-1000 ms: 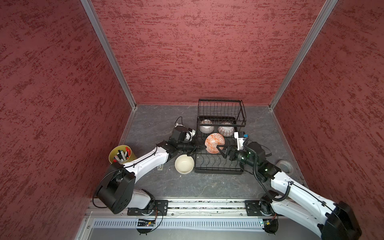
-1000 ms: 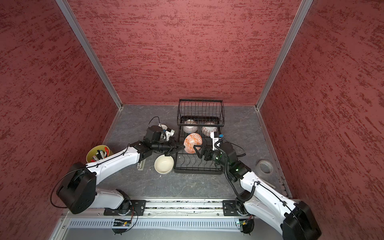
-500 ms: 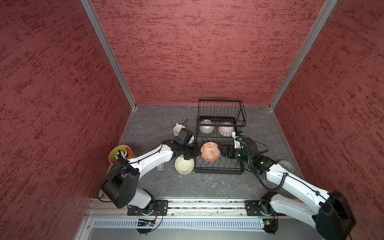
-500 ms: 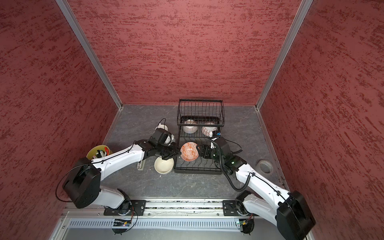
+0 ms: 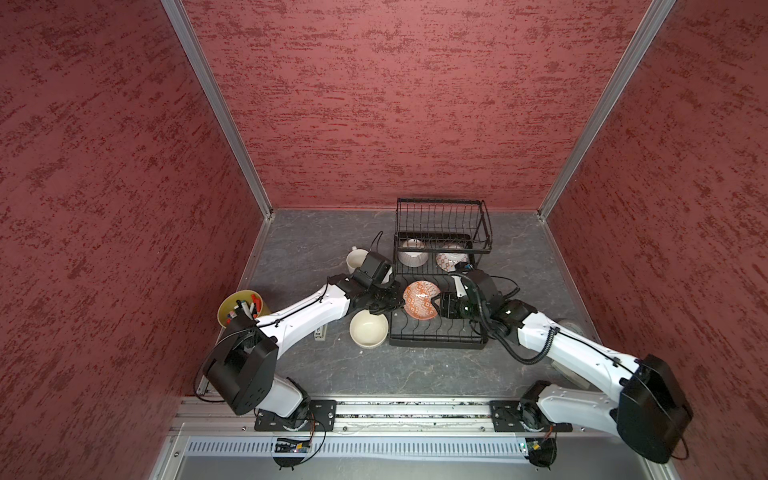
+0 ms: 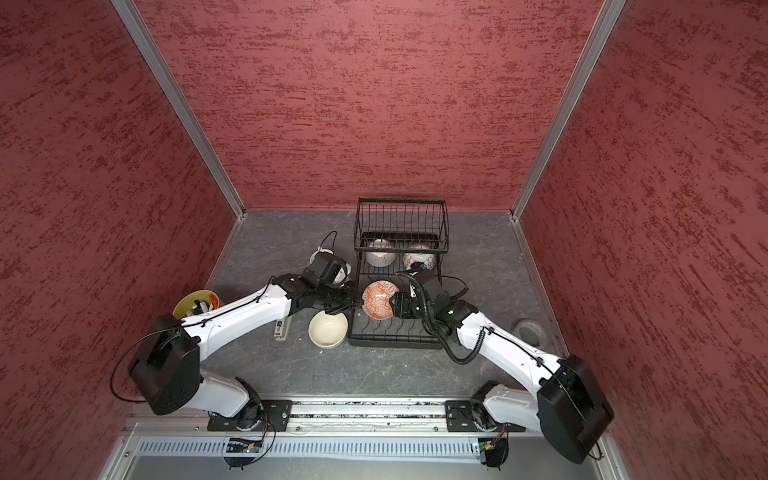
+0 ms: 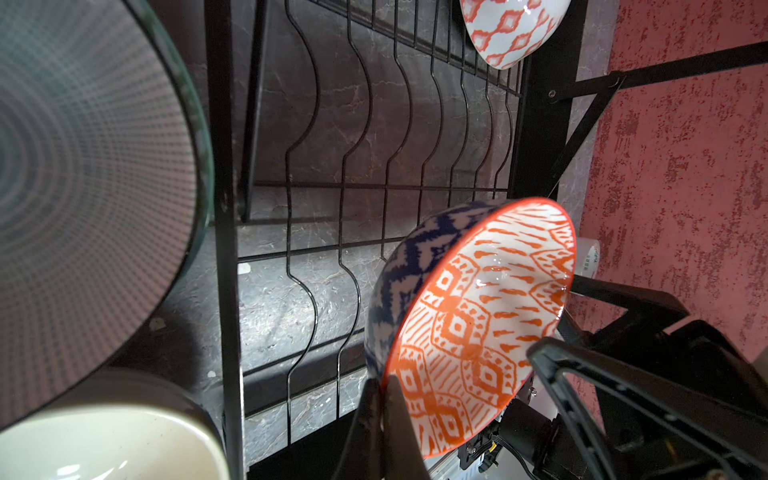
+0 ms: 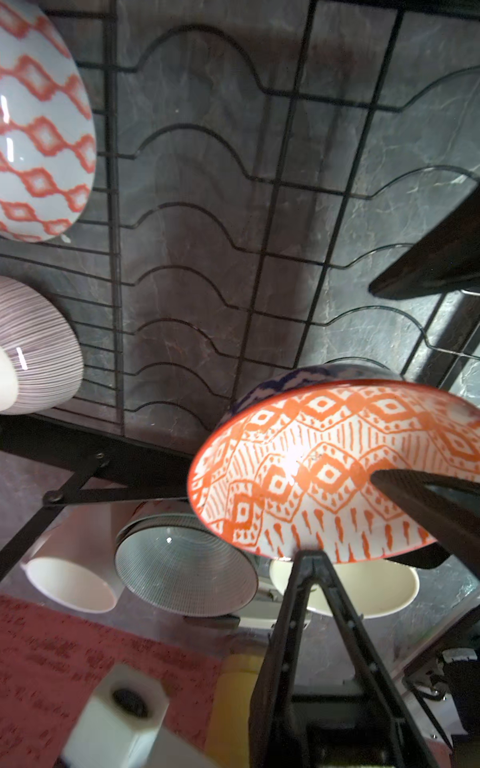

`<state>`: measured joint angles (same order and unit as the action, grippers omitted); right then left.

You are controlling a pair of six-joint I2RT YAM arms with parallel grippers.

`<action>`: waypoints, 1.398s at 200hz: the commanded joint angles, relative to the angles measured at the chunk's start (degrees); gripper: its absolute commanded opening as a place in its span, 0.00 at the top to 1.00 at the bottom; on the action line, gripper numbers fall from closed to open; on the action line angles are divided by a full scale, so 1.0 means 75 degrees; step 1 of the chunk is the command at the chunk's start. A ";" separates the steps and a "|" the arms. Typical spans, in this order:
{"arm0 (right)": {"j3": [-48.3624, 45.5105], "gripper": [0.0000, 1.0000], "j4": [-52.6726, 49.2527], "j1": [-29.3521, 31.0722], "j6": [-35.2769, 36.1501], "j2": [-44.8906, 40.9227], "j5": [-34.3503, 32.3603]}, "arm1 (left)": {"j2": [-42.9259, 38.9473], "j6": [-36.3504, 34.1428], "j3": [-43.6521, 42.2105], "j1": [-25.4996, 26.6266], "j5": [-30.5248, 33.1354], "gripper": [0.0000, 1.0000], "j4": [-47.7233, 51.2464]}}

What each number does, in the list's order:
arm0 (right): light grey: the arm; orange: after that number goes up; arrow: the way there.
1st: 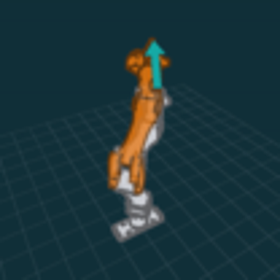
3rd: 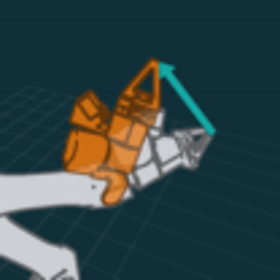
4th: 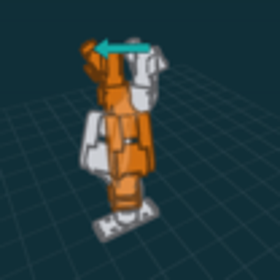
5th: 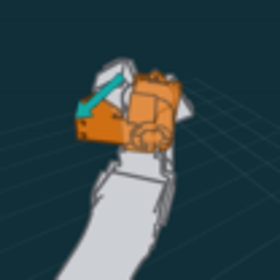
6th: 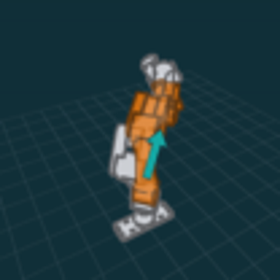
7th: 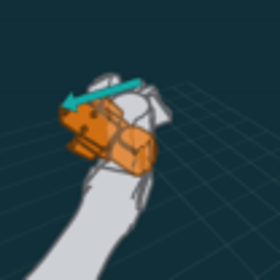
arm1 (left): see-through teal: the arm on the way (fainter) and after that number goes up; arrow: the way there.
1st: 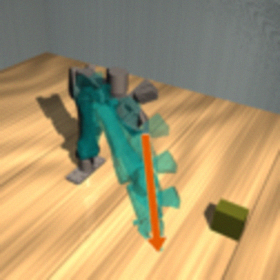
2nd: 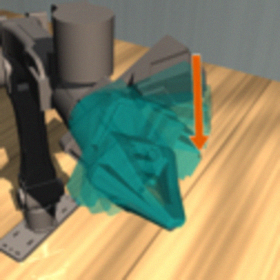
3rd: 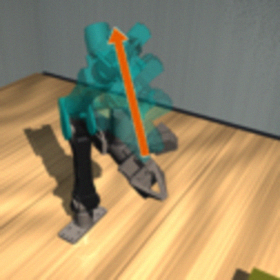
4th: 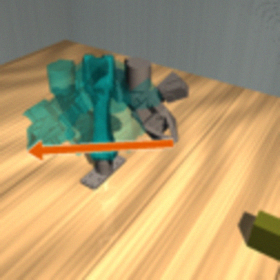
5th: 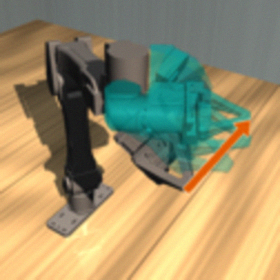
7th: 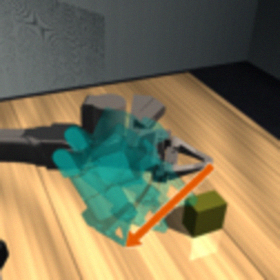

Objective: Load the bowls into the dish rack

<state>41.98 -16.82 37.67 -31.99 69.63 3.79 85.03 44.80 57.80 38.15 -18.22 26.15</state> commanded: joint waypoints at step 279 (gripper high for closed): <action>0.0918 0.76 0.0133 0.0315 0.0091 0.1290 -0.1192 | -0.0147 -0.0247 0.0363 0.0292 0.0332 1.00 0.0033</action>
<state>47.20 -16.51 39.57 -31.22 78.96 -2.92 85.52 44.03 58.94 39.92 -15.92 28.62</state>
